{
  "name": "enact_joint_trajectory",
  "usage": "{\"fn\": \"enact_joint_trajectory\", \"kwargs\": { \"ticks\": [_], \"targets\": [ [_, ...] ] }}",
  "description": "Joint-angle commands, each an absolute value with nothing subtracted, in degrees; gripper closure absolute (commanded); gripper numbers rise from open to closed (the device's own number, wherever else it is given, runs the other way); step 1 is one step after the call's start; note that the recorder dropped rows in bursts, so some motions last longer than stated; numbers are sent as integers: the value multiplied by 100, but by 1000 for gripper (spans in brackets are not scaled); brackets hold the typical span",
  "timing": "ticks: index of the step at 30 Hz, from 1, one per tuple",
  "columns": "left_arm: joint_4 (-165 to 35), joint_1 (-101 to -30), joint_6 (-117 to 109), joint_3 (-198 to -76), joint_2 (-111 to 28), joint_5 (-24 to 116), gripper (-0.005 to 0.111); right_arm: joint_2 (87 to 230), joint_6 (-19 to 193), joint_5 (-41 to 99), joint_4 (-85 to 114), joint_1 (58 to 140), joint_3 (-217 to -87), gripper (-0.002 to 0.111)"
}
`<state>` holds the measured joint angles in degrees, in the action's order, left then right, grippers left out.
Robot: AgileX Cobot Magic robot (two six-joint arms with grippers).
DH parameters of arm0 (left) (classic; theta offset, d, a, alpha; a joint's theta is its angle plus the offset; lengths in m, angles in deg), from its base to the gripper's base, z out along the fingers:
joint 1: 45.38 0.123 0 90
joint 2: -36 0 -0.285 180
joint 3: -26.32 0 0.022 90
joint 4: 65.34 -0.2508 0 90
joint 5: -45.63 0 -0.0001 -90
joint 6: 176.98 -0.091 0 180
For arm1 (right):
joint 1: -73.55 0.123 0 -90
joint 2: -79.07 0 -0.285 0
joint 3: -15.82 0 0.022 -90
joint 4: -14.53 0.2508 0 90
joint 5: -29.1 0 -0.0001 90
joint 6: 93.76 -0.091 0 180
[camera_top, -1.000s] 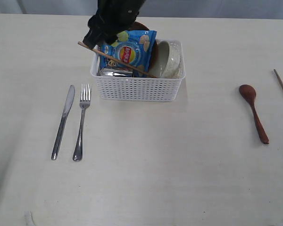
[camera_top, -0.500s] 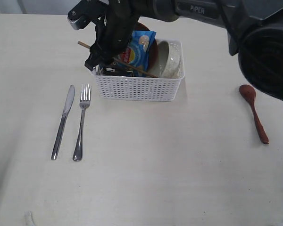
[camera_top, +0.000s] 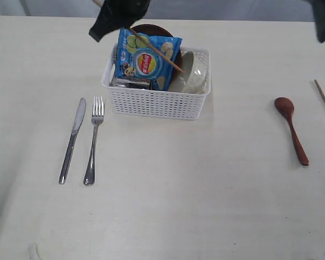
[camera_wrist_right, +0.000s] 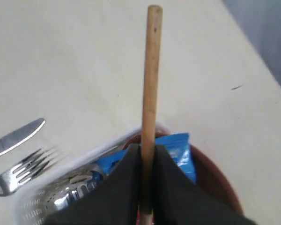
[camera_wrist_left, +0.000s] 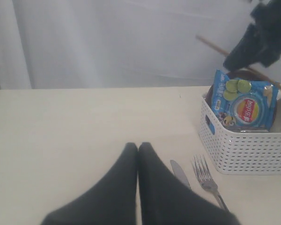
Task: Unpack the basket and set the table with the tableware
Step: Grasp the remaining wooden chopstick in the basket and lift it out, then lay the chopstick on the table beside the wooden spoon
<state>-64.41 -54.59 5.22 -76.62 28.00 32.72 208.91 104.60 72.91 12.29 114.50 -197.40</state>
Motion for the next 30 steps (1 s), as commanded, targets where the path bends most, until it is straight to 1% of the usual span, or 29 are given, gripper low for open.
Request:
{"fn": "enact_joint_trajectory", "kwargs": {
  "ticks": [1,4,6,9,11,13,16,20,23,27,30],
  "targets": [
    [-6423,-5465,520,-7646,2821,3343,107,20079,10428,7454,1171,11385,-19767,109],
    [-6423,-5465,520,-7646,2821,3343,107,19629,9933,7774,839,11157,-19767,109],
    [-6423,-5465,520,-7646,2821,3343,107,19415,9378,8216,514,10733,-19767,109],
    [-6423,-5465,520,-7646,2821,3343,107,19382,8735,9102,448,9647,-19644,109],
    [-6423,-5465,520,-7646,2821,3343,107,19382,8376,9245,743,8949,-19237,109],
    [-6423,-5465,520,-7646,2821,3343,107,19392,8154,9190,1202,8276,-18516,109],
    [-6423,-5465,520,-7646,2821,3343,107,19392,8154,8543,1409,7640,-17158,109],
    [-6423,-5465,520,-7646,2821,3343,107,19392,8210,7703,1398,7258,-16138,109],
    [-6423,-5465,520,-7646,2821,3343,107,19392,8220,7095,1388,7058,-15640,109],
    [-6423,-5465,520,-7646,2821,3343,107,19392,8220,6607,1160,6911,-15279,109],
    [-6423,-5465,520,-7646,2821,3343,107,19541,8220,6602,1080,6901,-15267,108]
  ]
}}
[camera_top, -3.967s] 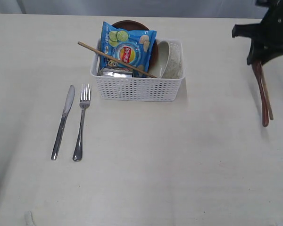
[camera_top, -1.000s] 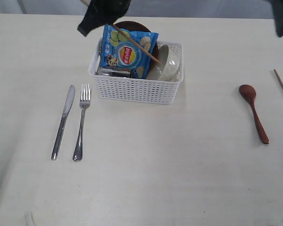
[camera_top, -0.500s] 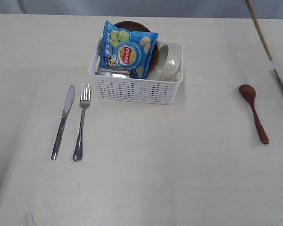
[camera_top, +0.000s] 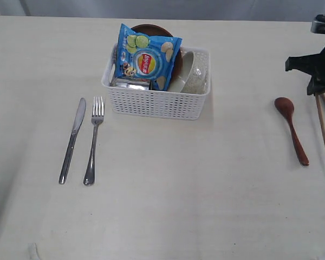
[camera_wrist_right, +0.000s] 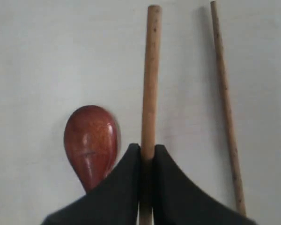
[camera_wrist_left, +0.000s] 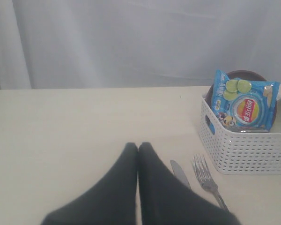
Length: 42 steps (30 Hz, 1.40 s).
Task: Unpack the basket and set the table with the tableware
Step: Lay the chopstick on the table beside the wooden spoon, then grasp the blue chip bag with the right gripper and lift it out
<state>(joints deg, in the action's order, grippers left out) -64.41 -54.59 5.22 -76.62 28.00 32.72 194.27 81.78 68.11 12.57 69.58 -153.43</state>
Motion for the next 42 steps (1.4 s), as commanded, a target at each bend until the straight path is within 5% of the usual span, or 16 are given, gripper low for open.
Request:
{"fn": "enact_joint_trajectory", "kwargs": {
  "ticks": [1,13,18,24,32,42],
  "targets": [
    [-6423,-5465,520,-7646,2821,3343,107,19601,8248,6601,1080,6901,-15267,108],
    [-6423,-5465,520,-7646,2821,3343,107,20185,8307,6796,1080,6901,-15290,108],
    [-6423,-5465,520,-7646,2821,3343,107,20163,8307,6843,1138,6901,-15290,67],
    [-6423,-5465,520,-7646,2821,3343,107,19639,8467,7479,1686,6913,-16034,68],
    [-6423,-5465,520,-7646,2821,3343,107,18989,11354,8318,4455,7621,-17366,67],
    [-6423,-5465,520,-7646,2821,3343,107,18989,12205,7674,4271,9096,-18032,43]
  ]
}}
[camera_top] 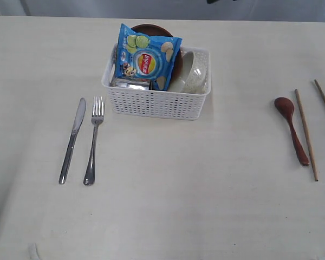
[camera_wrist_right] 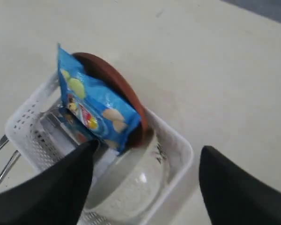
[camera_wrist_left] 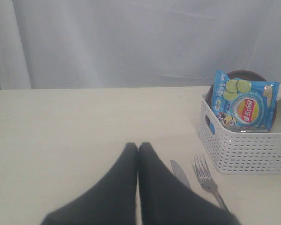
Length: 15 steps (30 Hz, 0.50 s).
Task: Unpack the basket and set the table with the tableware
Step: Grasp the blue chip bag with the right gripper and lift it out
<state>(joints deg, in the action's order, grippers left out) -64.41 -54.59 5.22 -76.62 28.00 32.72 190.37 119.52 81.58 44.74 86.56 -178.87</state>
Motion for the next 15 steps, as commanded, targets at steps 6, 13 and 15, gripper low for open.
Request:
{"fn": "enact_joint_trajectory", "kwargs": {
  "ticks": [6,13,15],
  "targets": [
    [-6423,-5465,520,-7646,2821,3343,107,19116,12205,6890,4054,9677,-18032,43],
    [-6423,-5465,520,-7646,2821,3343,107,19693,12229,6940,3985,10035,-18032,43],
    [-6423,-5465,520,-7646,2821,3343,107,19870,12229,6849,3985,10119,-18032,43]
  ]
}}
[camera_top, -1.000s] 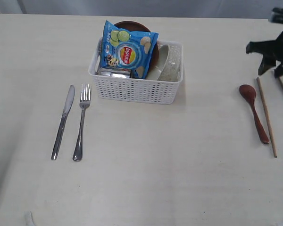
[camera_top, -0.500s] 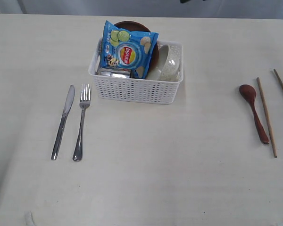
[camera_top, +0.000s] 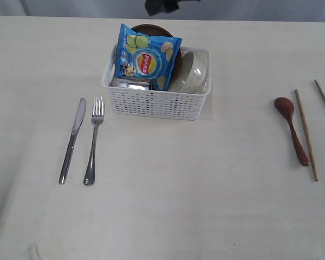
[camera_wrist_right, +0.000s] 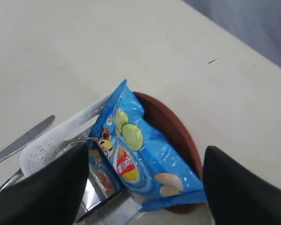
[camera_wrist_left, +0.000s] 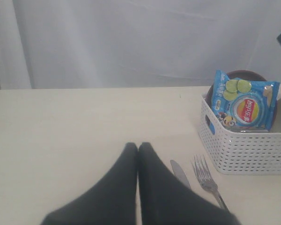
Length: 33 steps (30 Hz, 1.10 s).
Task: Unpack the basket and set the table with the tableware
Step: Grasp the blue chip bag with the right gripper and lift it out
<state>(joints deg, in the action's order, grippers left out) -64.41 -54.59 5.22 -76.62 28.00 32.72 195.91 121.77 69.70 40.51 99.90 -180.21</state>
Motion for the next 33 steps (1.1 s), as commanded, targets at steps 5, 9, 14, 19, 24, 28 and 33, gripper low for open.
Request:
{"fn": "enact_joint_trajectory", "kwargs": {
  "ticks": [5,9,14,19,24,28,33],
  "targets": [
    [-6423,-5465,520,-7646,2821,3343,107,20329,12360,6769,3985,10329,-18222,43],
    [-6423,-5465,520,-7646,2821,3343,107,20698,12360,6630,3985,10436,-18614,43],
    [-6423,-5465,520,-7646,2821,3343,107,21185,12224,6646,3892,10447,-19144,43],
    [-6423,-5465,520,-7646,2821,3343,107,21445,11851,6728,3457,10447,-19350,55],
    [-6423,-5465,520,-7646,2821,3343,107,21394,11851,6860,3458,10447,-19350,100],
    [-6423,-5465,520,-7646,2821,3343,107,21167,11921,6809,3441,10447,-19350,108],
    [-6423,-5465,520,-7646,2821,3343,107,20650,11921,6732,2786,10447,-19350,108]
  ]
}}
